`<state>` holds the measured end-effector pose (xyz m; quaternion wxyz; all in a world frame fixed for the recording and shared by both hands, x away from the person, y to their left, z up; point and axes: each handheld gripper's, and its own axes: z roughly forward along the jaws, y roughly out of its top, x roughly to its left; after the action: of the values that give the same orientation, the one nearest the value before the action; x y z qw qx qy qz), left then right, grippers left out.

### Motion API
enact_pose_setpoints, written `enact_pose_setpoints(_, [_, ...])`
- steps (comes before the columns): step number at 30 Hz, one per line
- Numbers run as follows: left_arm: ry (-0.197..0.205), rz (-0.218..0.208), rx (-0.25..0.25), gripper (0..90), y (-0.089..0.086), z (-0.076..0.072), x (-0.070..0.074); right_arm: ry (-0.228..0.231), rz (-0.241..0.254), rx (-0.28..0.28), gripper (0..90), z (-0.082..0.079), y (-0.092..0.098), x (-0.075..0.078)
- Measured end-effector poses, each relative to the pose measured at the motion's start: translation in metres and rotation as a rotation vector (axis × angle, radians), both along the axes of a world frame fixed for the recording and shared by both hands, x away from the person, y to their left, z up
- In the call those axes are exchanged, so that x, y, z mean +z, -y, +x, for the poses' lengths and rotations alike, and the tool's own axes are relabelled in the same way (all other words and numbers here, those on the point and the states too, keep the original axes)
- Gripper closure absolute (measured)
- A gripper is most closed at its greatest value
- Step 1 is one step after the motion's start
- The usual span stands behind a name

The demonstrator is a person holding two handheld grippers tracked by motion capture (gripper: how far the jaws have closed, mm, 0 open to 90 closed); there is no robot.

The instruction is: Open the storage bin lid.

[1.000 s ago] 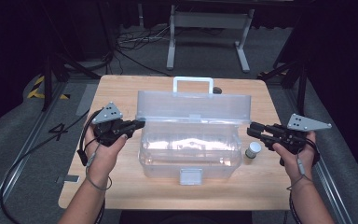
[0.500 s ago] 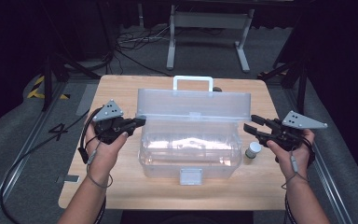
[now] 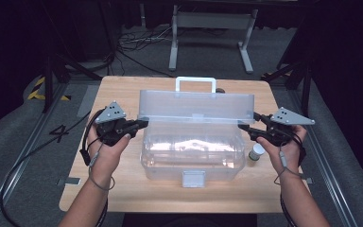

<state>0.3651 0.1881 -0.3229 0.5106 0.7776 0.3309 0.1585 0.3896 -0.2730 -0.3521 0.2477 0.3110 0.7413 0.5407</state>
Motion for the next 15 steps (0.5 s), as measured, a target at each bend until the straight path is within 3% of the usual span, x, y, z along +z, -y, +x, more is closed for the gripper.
enact_pose_setpoints(3, [0.000,0.002,-0.002,90.0,0.000,0.000,0.000,0.015,0.014,-0.017,45.9,0.002,-0.001,0.000])
enact_pose_setpoints(8, [-0.001,0.003,-0.005,90.0,0.000,0.000,0.000,0.017,-0.007,-0.049,45.8,0.006,-0.004,-0.003])
enact_pose_setpoints(13, [-0.003,0.003,-0.007,90.0,0.000,0.000,0.000,0.028,0.015,-0.086,45.2,0.007,-0.008,-0.003])
enact_pose_setpoints(15, [-0.004,0.002,-0.007,90.0,0.001,0.000,0.000,0.038,-0.003,-0.104,44.8,0.006,-0.012,-0.002])
